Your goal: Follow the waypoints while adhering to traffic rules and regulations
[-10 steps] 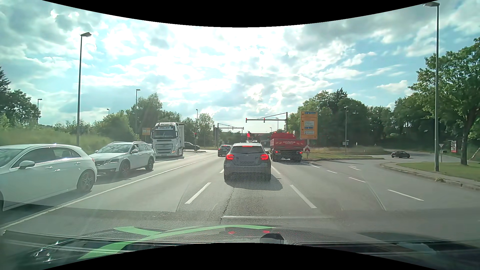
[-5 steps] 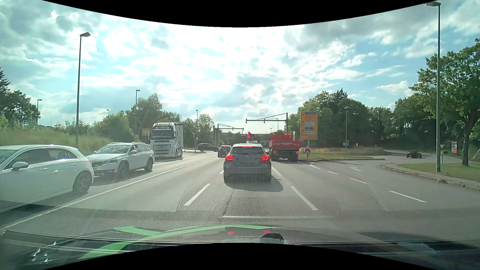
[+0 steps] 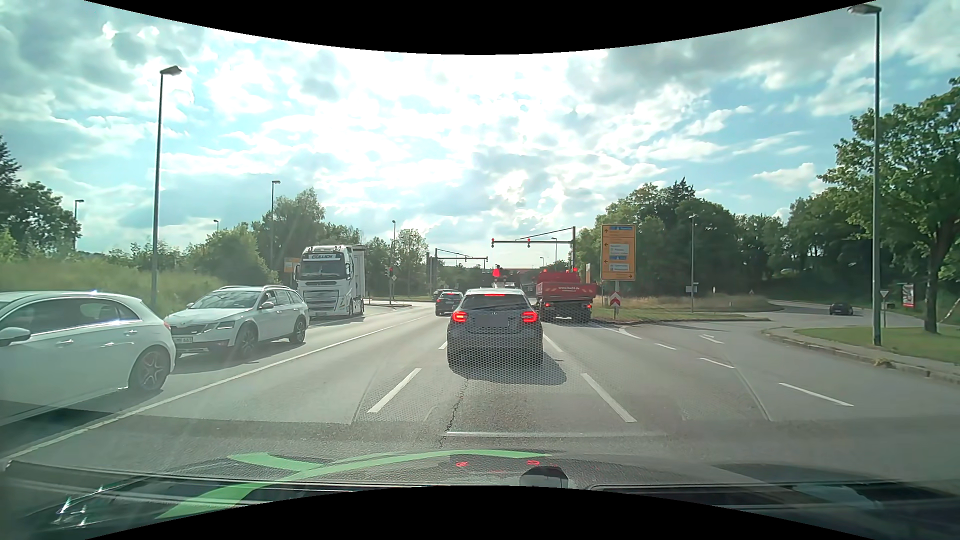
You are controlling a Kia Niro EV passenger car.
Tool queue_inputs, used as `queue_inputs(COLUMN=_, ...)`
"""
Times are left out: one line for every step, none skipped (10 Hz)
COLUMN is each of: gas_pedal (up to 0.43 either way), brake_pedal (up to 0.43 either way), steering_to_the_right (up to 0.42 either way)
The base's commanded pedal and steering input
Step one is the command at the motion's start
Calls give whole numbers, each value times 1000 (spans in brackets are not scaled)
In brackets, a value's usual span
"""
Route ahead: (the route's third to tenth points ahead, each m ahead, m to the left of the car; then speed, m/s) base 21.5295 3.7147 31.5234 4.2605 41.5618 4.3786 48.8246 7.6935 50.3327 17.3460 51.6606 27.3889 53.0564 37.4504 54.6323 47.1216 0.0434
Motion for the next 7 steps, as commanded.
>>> queue_inputs(gas_pedal=0, brake_pedal=488, steering_to_the_right=-5)
queue_inputs(gas_pedal=0, brake_pedal=518, steering_to_the_right=-5)
queue_inputs(gas_pedal=0, brake_pedal=524, steering_to_the_right=-5)
queue_inputs(gas_pedal=0, brake_pedal=524, steering_to_the_right=-5)
queue_inputs(gas_pedal=0, brake_pedal=530, steering_to_the_right=-6)
queue_inputs(gas_pedal=0, brake_pedal=530, steering_to_the_right=-6)
queue_inputs(gas_pedal=0, brake_pedal=530, steering_to_the_right=-6)
